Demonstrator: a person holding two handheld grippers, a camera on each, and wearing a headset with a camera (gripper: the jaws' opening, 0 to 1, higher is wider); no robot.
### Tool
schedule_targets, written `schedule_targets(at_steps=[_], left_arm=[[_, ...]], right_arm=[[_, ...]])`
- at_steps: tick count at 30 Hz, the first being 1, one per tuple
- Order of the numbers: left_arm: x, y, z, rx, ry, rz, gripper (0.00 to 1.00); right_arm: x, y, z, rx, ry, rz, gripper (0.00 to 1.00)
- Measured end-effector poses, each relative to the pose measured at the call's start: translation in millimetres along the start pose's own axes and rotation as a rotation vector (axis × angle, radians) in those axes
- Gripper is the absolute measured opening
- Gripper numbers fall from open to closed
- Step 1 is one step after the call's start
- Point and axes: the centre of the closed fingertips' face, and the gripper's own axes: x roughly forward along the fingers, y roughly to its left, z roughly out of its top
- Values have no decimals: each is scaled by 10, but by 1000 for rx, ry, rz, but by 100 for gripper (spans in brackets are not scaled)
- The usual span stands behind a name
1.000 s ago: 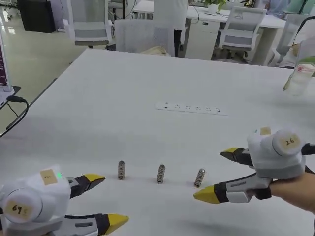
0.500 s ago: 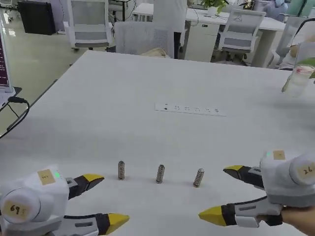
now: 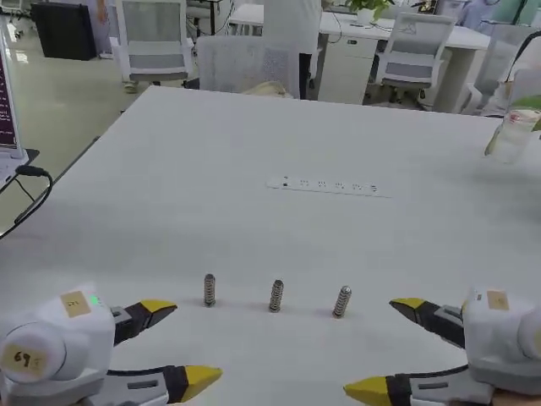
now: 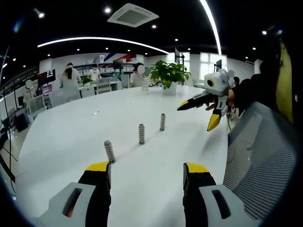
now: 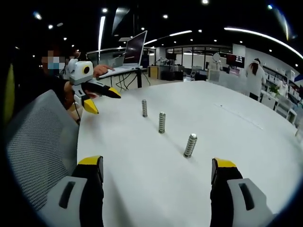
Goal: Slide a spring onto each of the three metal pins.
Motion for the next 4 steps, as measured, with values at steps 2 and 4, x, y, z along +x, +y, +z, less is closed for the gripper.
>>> schedule_targets(at_steps=[2,4], left_arm=[[6,4,-8,-5,-1,1,57],[9,5,-14,-11,-2,2,57]], right_arm=[[11,-7,40,-6,-34,-4,95],[12,-16,54,10,-58,-3,96]])
